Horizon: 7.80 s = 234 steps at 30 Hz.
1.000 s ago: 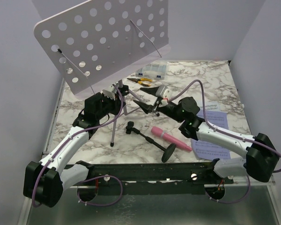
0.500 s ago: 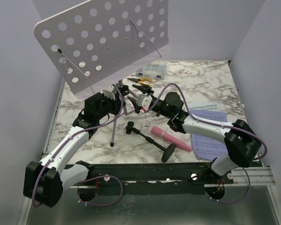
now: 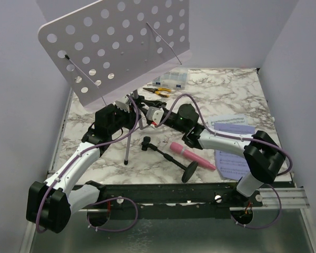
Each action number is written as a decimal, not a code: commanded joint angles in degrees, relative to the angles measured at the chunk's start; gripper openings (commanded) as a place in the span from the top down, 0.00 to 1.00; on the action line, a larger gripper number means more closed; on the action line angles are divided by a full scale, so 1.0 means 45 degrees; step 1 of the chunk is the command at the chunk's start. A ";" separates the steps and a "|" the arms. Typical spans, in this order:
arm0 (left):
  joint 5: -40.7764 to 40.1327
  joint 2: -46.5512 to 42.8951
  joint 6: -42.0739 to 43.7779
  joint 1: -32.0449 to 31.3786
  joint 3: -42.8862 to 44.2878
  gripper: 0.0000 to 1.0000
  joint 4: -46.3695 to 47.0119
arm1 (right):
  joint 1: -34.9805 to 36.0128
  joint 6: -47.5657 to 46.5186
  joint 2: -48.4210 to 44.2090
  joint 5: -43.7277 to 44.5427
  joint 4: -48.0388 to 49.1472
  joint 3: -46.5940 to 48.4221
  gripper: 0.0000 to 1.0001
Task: Set up the instrument practice props
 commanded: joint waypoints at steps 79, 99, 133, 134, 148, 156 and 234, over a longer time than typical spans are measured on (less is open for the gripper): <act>0.0297 0.0262 -0.1291 -0.0036 -0.0491 1.00 -0.2261 | 0.0772 0.0098 -0.0929 0.2232 -0.1502 0.0127 0.60; 0.0352 0.0550 -0.1255 -0.0041 -0.0431 1.00 -0.2352 | 0.0805 1.7435 -0.1860 0.5533 -0.0955 -0.0046 0.93; 0.0239 0.0396 -0.1194 -0.0041 -0.0448 1.00 -0.2382 | 0.0868 0.1481 -0.0740 0.1898 -0.0784 -0.0034 0.45; 0.0246 0.0416 -0.1194 -0.0041 -0.0433 1.00 -0.2382 | 0.0896 0.1468 -0.0646 0.1925 -0.0732 -0.0011 0.45; 0.0288 0.0460 -0.1194 -0.0041 -0.0398 1.00 -0.2383 | 0.0975 0.3802 0.0457 0.4827 0.0244 0.0878 0.88; 0.0358 0.0470 -0.1213 -0.0041 -0.0394 1.00 -0.2382 | 0.0954 1.2369 0.0109 0.8577 -0.1710 0.1463 0.99; -0.2963 -0.5777 -0.8469 -0.0080 0.0754 0.01 -0.8630 | -0.4100 1.8807 -0.2455 1.0068 -1.4308 -0.2597 0.11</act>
